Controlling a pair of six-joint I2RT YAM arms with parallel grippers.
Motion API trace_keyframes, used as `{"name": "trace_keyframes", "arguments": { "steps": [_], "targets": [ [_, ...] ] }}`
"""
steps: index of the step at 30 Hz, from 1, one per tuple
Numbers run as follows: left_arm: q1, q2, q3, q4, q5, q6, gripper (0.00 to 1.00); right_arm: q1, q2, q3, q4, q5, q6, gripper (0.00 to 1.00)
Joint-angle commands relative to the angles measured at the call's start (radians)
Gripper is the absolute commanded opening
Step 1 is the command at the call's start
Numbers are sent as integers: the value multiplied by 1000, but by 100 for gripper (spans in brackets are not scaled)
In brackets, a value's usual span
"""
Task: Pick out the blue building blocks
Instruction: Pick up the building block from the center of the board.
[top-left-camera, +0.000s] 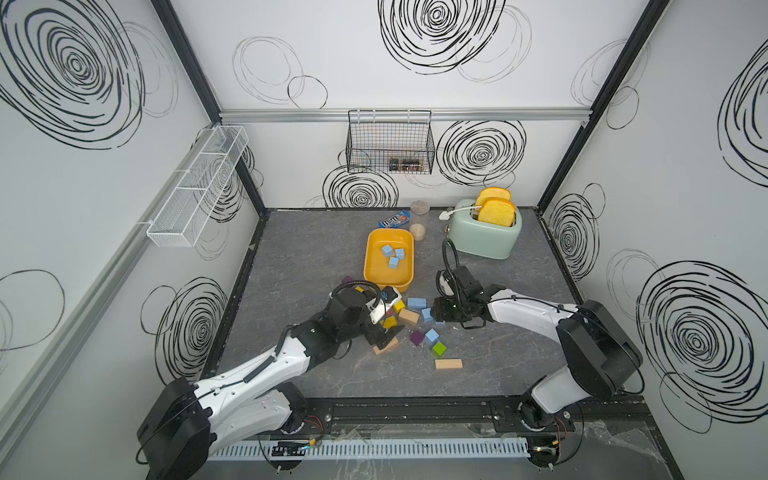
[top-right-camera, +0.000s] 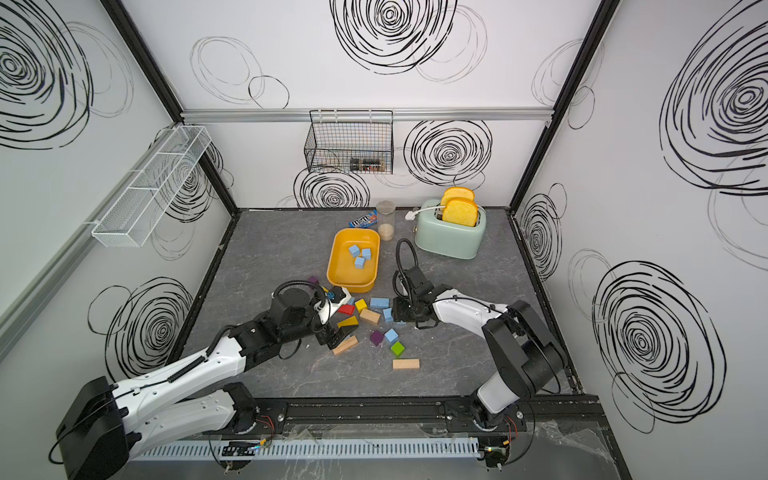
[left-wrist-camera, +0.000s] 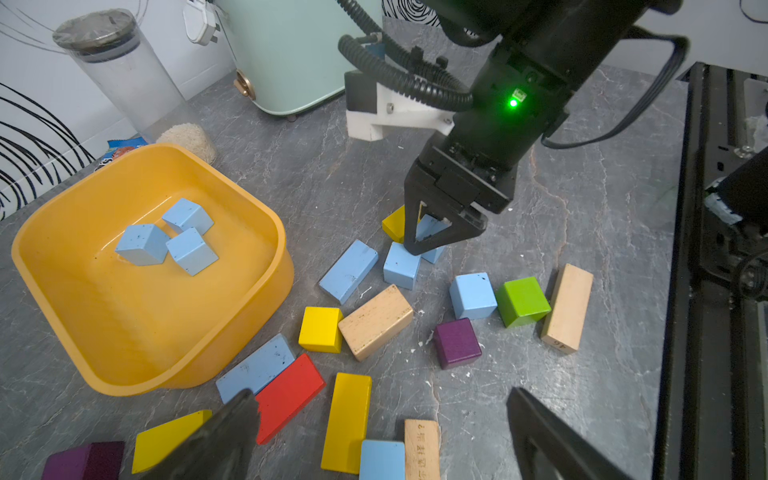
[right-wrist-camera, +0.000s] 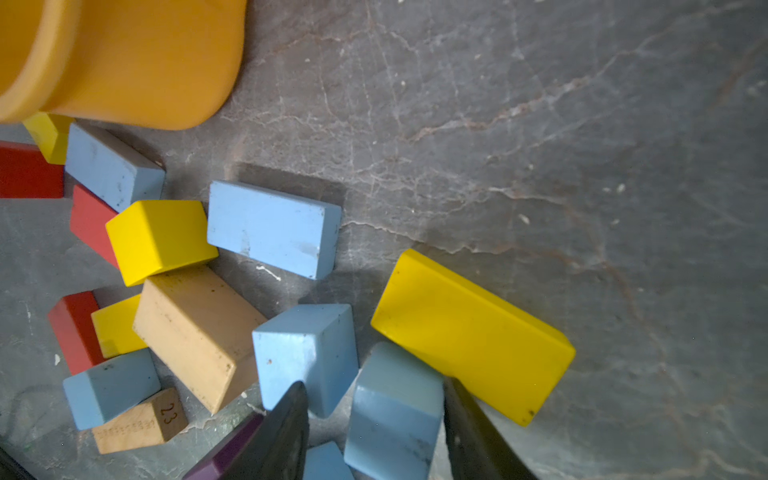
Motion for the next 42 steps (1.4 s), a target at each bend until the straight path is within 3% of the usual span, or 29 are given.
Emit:
{"name": "trace_keyframes", "arguments": {
  "steps": [1, 18, 31, 42],
  "targets": [
    [2, 4, 2, 39, 1, 8, 96, 9, 35, 10, -57, 58, 3, 53],
    [5, 2, 4, 39, -3, 5, 96, 12, -51, -19, -65, 120, 9, 55],
    [5, -1, 2, 41, -8, 1, 96, 20, -46, -38, -40, 66, -7, 58],
    [5, 3, 5, 33, -13, 8, 96, 21, 0, -20, -69, 108, -6, 56]
  ]
}}
